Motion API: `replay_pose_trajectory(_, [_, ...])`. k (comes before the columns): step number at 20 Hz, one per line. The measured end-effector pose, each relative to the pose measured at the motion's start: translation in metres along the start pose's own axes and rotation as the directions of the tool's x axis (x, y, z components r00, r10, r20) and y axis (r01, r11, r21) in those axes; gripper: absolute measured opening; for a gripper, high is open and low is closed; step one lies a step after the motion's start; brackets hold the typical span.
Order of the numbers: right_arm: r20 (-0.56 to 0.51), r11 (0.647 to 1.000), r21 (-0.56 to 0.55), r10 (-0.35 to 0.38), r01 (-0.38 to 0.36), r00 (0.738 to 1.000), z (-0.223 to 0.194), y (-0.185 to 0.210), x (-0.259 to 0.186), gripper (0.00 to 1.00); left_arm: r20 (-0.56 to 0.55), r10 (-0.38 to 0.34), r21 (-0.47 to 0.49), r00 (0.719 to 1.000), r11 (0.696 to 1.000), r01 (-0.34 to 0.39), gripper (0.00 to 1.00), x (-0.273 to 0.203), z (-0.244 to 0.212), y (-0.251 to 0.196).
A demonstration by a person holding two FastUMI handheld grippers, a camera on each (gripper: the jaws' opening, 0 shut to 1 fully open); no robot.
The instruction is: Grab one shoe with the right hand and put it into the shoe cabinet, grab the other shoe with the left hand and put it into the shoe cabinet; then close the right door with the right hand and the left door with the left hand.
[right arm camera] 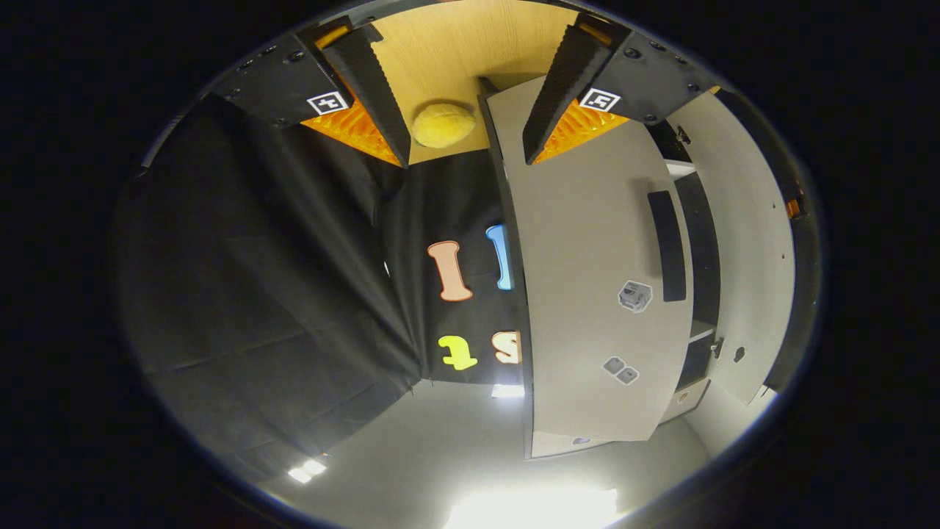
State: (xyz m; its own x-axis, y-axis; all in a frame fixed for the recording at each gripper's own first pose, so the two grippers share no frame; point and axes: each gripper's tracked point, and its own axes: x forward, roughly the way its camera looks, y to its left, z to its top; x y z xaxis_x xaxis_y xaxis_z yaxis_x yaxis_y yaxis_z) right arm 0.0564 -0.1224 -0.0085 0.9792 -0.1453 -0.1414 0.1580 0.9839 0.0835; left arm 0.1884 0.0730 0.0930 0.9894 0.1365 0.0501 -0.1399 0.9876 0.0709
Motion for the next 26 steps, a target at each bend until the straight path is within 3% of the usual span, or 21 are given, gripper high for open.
replay_pose_trajectory(4, [-0.003,0.999,-0.029,0.019,-0.019,1.0,-0.002,0.001,0.005,0.98,0.003,-0.082,-0.043,0.997,0.996,0.082,1.0,-0.012,0.0,-0.044])
replay_pose_trajectory(9, [-0.012,0.998,-0.066,-0.004,0.003,1.0,-0.003,-0.016,-0.001,0.98,0.011,-0.126,-0.073,0.992,0.989,0.127,0.99,-0.016,0.002,-0.086])
replay_pose_trajectory(18, [-0.03,1.0,-0.01,-0.026,0.025,0.999,-0.006,-0.033,-0.016,0.98,-0.013,-0.27,-0.078,0.963,0.96,0.268,0.99,0.012,-0.002,-0.192])
replay_pose_trajectory(20, [-0.032,1.0,0.0,-0.013,0.013,0.999,-0.006,-0.029,-0.019,0.98,-0.011,-0.26,-0.044,0.966,0.965,0.259,0.99,0.018,-0.003,-0.202])
replay_pose_trajectory(21, [-0.033,1.0,0.002,-0.003,0.003,0.999,-0.006,-0.025,-0.018,0.98,-0.011,-0.256,-0.034,0.967,0.966,0.255,0.94,0.017,-0.006,-0.204])
replay_pose_trajectory(23, [-0.033,1.0,0.001,0.022,-0.022,0.999,-0.003,-0.018,-0.015,0.98,-0.013,-0.269,-0.034,0.963,0.963,0.269,0.99,0.014,-0.009,-0.204])
replay_pose_trajectory(25, [-0.027,0.999,-0.007,0.053,-0.053,0.998,0.002,-0.005,-0.013,0.98,-0.008,-0.276,-0.038,0.961,0.961,0.275,0.94,0.011,-0.005,-0.193])
replay_pose_trajectory(26, [-0.022,0.998,-0.013,0.066,-0.067,0.998,0.006,0.002,-0.011,0.98,0.001,-0.279,-0.031,0.96,0.96,0.279,1.0,0.005,-0.001,-0.189])
